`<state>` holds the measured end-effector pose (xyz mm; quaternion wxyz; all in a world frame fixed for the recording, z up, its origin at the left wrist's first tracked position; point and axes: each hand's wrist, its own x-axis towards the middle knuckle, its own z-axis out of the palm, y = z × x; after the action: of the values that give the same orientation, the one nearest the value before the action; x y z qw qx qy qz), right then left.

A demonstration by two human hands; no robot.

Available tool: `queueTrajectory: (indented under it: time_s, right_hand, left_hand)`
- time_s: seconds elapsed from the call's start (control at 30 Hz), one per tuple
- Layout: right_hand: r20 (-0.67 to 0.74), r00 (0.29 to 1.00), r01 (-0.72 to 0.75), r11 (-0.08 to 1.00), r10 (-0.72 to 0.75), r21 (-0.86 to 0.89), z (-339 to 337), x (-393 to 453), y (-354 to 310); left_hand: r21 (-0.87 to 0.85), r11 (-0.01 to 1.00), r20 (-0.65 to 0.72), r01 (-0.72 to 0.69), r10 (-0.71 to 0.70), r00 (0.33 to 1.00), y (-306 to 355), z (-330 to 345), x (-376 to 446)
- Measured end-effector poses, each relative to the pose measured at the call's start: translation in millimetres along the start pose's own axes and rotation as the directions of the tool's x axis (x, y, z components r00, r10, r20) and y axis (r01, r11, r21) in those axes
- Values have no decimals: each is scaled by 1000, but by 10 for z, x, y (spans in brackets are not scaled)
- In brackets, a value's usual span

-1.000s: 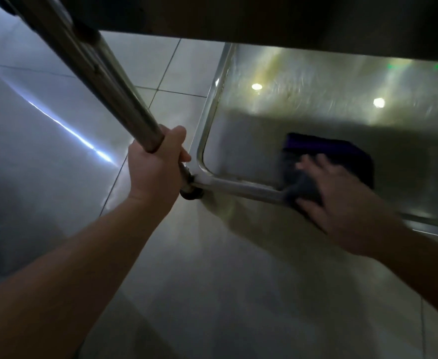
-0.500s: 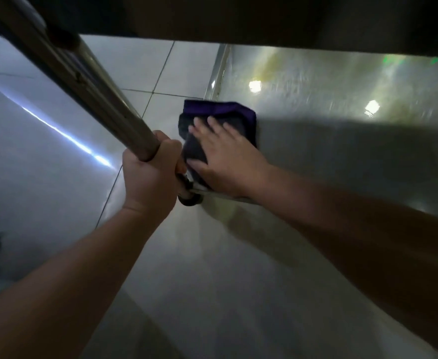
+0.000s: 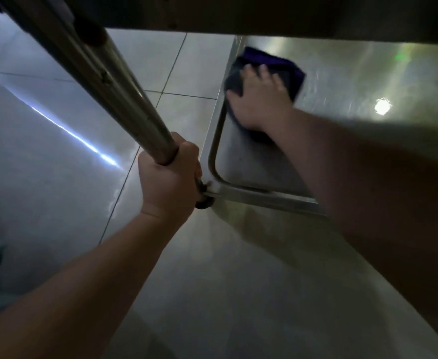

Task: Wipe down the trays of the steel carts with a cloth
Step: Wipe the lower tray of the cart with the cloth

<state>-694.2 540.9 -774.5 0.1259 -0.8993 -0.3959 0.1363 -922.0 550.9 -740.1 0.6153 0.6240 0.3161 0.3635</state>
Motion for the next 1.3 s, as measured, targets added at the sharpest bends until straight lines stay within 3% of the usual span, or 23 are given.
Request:
queueTrajectory:
  time_s: [0.17,0.23,0.3,0.37,0.5,0.63,0.87,1.3]
  right_hand:
    - [-6,976,216,975,-216,43,157,-769,-69]
    - [64,913,400,915,-403,54,171,-1202,63]
    - [123,860,490,869,-495,66,190,-1383,138]
    - [120,882,453,890,-455,41,177,-1246,139]
    - [41,992,119,992,-121,46,58,-297,3]
    - [156,987,-23,999,26,-23,-13,450,-224]
    - [96,969,232,972,-228,-29,356,-568,-298]
    - [147,894,431,902,-423,-26,314,-1866,197]
  left_hand:
    - [4,1000,-20,10,-10,1000,-24,5,7]
    - [10,1000,-31,4,-3,1000,-31,26,0]
    - [3,1000,-24,-1,1,1000,-20,30,-13]
    - [7,1000,-18,8,-8,1000,-6,23,-18]
    - [11,1000,20,-7,7,1000,-5,-16,-15]
    - [32,999,-5,11,-10,1000,-13,-9,9]
    - [-6,1000,-12,27,-27,1000,-25,9,-35]
    - [132,988,-113,76,-62,992,59,60,-103]
